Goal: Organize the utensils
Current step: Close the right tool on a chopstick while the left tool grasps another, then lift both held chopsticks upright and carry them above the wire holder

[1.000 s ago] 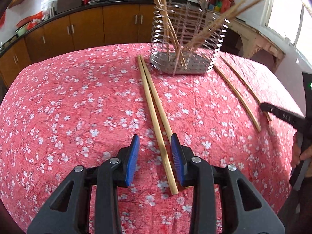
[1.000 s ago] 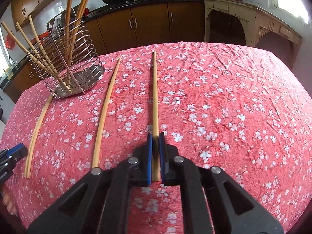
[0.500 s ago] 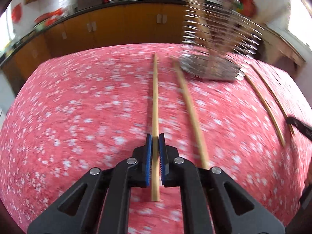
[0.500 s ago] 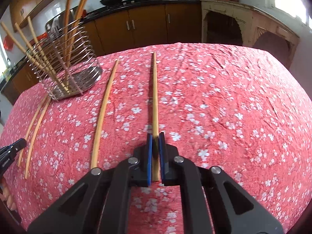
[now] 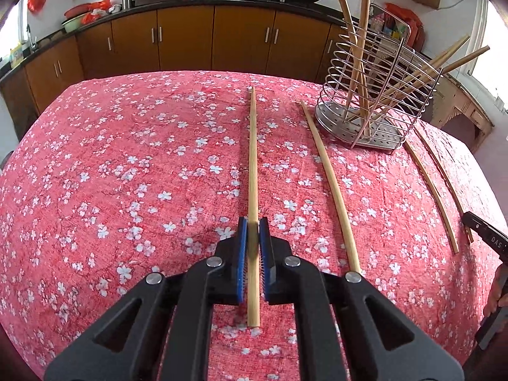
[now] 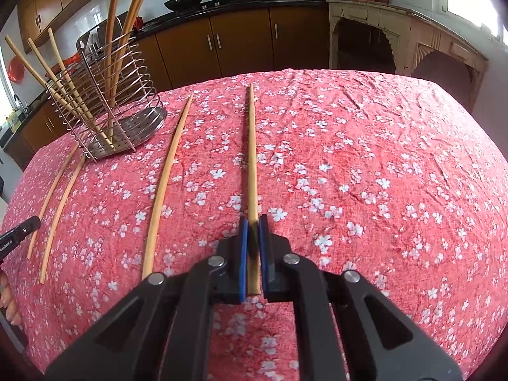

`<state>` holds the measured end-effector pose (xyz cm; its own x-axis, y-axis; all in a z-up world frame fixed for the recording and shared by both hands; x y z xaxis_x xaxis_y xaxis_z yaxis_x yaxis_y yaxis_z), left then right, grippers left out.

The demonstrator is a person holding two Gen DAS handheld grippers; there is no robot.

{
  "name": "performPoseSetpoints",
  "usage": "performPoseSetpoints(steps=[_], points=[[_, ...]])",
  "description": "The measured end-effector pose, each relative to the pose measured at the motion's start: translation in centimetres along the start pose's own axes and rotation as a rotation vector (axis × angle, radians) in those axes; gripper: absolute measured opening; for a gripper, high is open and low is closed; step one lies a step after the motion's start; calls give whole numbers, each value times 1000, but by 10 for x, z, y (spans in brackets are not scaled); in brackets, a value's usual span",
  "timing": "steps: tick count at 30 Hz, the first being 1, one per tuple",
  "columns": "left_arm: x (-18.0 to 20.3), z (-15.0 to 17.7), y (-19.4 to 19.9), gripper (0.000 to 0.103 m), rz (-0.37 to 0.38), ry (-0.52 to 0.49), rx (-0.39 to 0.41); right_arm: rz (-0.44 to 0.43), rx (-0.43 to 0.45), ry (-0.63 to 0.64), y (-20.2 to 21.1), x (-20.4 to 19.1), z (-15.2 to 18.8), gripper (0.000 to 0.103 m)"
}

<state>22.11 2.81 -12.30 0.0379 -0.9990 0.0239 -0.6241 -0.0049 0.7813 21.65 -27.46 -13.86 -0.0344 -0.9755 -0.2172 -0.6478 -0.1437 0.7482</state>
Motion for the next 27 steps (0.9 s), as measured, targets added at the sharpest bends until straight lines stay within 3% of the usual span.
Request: performPoseSetpoints(steps=[10, 27], points=[[-17, 4, 4, 9, 11, 30, 0, -1, -1, 0, 0, 1, 0, 8], [0, 2, 2, 12, -26, -11, 2, 4, -3, 4, 0, 1, -1, 8]])
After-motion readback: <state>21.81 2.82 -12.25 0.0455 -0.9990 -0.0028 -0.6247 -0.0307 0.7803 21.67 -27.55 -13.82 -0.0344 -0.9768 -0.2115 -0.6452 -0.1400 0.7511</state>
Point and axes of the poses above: each gripper's, at about its wrist camera, not at the fingertips, and y roughly against the way its jaws point, x to its right, z to its underside, the point moved 1 cm from there along -y, roughly the way its jaws point, and after that the axes turned 7 degrees about -z, right-handed, at the moved point
